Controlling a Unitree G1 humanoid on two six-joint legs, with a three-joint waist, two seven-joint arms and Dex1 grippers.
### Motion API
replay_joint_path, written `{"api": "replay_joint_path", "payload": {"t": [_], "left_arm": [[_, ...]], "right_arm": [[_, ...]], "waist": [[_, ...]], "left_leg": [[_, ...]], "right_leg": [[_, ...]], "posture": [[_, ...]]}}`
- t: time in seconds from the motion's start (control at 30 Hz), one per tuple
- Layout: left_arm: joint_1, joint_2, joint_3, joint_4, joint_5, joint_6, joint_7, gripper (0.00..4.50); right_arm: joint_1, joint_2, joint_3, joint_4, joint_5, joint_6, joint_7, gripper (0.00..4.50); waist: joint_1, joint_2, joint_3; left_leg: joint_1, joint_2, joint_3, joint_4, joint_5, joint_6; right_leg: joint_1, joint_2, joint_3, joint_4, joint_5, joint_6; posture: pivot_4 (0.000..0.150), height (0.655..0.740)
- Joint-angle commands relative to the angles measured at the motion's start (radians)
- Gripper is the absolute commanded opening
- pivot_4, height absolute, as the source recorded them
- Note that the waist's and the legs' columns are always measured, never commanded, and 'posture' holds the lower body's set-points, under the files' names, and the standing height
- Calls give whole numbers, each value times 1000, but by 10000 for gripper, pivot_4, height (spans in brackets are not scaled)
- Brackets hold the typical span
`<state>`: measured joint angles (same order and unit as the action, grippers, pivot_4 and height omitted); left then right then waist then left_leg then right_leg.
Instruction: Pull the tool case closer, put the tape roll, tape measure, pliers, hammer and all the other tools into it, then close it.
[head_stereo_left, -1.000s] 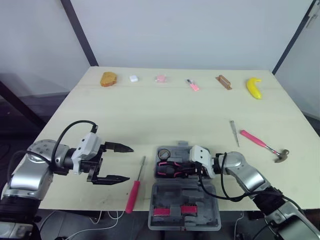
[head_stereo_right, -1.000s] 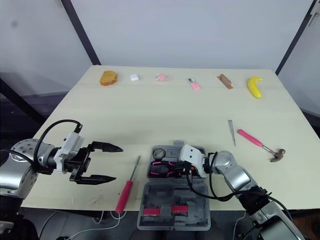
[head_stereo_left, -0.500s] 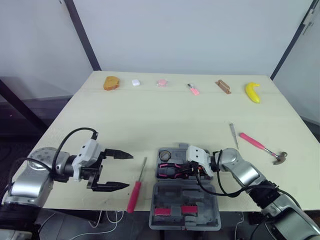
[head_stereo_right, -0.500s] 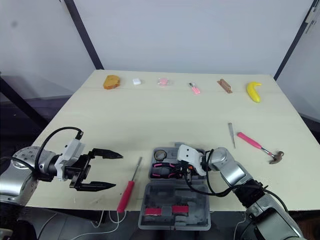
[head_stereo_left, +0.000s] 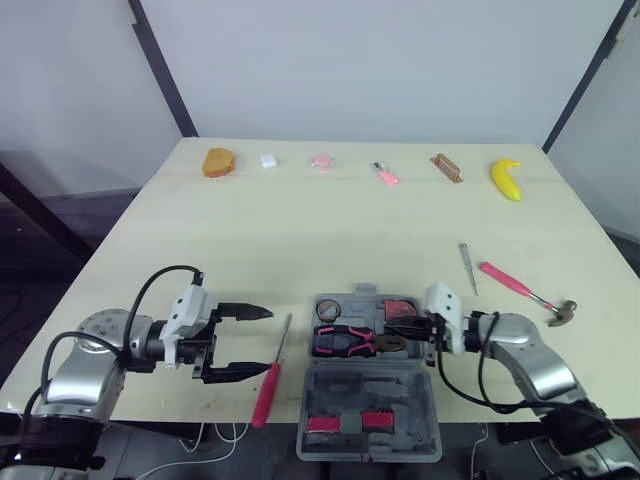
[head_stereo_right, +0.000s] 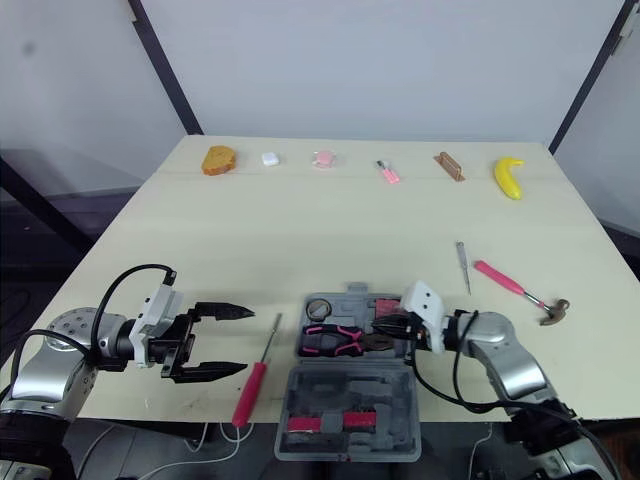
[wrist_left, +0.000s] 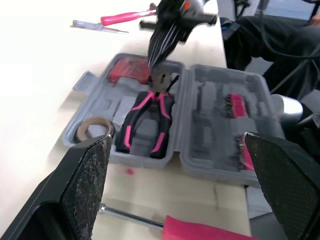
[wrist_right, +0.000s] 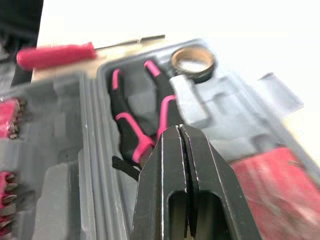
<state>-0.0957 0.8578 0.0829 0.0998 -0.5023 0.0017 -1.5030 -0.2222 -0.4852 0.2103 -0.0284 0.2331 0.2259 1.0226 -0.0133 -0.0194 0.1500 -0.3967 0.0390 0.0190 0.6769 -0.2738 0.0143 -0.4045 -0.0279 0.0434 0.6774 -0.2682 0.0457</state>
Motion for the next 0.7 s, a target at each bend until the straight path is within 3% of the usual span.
{"api": "replay_joint_path", "payload": {"t": [0.03, 0.37, 0.47, 0.7], "left_arm": [[-3, -18, 0, 37, 28, -43, -5, 45000], [62, -57, 179, 235, -5, -99, 83, 45000], [121, -54, 236, 265, -9, -111, 87, 45000], [215, -35, 344, 351, -17, -94, 104, 45000]], "right_arm": [[61, -48, -85, -39, 41, -49, 11, 185], [294, -106, -490, 71, 191, -210, -27, 185], [359, -116, -602, 126, 221, -254, -36, 8638], [483, -128, -803, 237, 300, -291, -26, 44310]], "waist": [[1, 0, 0], [-1, 0, 0], [-1, 0, 1], [0, 0, 0]], "left_leg": [[0, 0, 0, 0, 0, 0], [0, 0, 1, 0, 0, 0], [0, 0, 1, -2, 0, 0], [1, 0, 1, -3, 0, 0]], "right_leg": [[0, 0, 0, 0, 0, 0], [0, 0, 0, 0, 0, 0], [0, -1, 1, -2, 0, 0], [0, -1, 1, -2, 0, 0]], "posture": [[1500, 7400], [1500, 7400], [1500, 7400], [1500, 7400]]}}
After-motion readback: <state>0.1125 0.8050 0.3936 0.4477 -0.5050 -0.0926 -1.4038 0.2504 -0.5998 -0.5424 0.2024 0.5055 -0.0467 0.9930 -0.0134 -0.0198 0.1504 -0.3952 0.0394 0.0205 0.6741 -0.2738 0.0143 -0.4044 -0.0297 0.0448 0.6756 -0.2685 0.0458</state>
